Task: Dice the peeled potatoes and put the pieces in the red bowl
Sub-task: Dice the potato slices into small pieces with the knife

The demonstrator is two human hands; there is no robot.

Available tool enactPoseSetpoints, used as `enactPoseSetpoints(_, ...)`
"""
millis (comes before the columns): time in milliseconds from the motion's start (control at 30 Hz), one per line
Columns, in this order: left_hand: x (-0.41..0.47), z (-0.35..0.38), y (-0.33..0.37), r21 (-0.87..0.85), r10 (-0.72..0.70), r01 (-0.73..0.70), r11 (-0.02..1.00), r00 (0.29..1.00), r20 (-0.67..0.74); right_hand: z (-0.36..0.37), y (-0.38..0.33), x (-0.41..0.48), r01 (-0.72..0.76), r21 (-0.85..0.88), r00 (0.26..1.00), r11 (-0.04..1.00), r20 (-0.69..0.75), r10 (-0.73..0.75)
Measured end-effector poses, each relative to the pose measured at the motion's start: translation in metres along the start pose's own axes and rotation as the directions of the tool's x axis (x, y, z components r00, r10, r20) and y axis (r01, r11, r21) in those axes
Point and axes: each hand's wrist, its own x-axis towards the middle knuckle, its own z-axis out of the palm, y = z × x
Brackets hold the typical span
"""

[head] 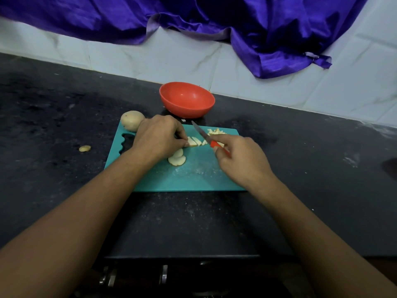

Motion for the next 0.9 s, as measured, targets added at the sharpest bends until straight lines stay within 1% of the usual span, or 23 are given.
enactPoseSetpoints(67, 0.000, -0.001, -0.001, -0.010, 0.002, -0.002, 1.000, 1.000, -0.002, 0.004, -0.009, 0.000, 0.032, -0.023, 0.999, 0.999, -0.005, -0.032)
enactPoseSetpoints(200, -0.001, 0.001, -0.002, -0.016, 0.002, -0.002, 1.000, 1.000, -0.013, 0.020, -0.022, -0.005, 0.079, -0.138, 0.997, 0.987, 0.035, -0.075)
enactPoseSetpoints(267, -0.001, 0.001, -0.002, -0.006, 0.002, -0.002, 1.000, 1.000, -0.018, 0.023, -0.020, -0.009, 0.094, -0.169, 0.995, 0.981, 0.048, -0.088)
enactPoseSetpoints(400, 0.001, 0.001, -0.002, -0.006, -0.001, 0.001, 1.000, 1.000, -0.014, 0.014, -0.008, -0.013, 0.107, -0.181, 0.992, 0.978, 0.085, -0.093)
enactPoseSetpoints(433, 0.000, 0.001, -0.002, -0.010, -0.001, 0.001, 1.000, 1.000, -0.013, 0.011, -0.006, -0.013, 0.105, -0.165, 0.991, 0.981, 0.100, -0.090)
enactPoseSetpoints(500, -0.001, 0.001, -0.002, -0.008, 0.002, -0.002, 1.000, 1.000, -0.012, 0.003, -0.002, -0.011, 0.074, -0.082, 0.991, 0.994, 0.114, -0.064)
enactPoseSetpoints(533, -0.001, 0.001, -0.002, -0.005, 0.003, -0.003, 1.000, 1.000, -0.008, 0.000, -0.001, -0.009, 0.050, -0.042, 0.994, 0.998, 0.099, -0.046)
enactPoseSetpoints(600, -0.001, 0.001, -0.002, 0.002, 0.004, -0.004, 1.000, 1.000, -0.004, -0.003, -0.002, -0.006, 0.033, -0.019, 0.999, 0.999, 0.034, -0.032)
enactPoseSetpoints(700, -0.001, 0.000, -0.001, 0.010, 0.008, -0.008, 1.000, 1.000, -0.010, 0.002, -0.014, -0.005, 0.054, -0.046, 0.999, 0.998, -0.004, -0.054)
enactPoseSetpoints(800, -0.001, 0.001, -0.002, 0.003, 0.010, -0.010, 1.000, 1.000, -0.017, 0.016, -0.024, -0.008, 0.065, -0.087, 0.997, 0.994, 0.048, -0.061)
enactPoseSetpoints(900, -0.001, 0.001, -0.003, -0.003, 0.010, -0.010, 1.000, 1.000, -0.023, 0.024, -0.023, -0.010, 0.086, -0.158, 0.996, 0.984, 0.047, -0.080)
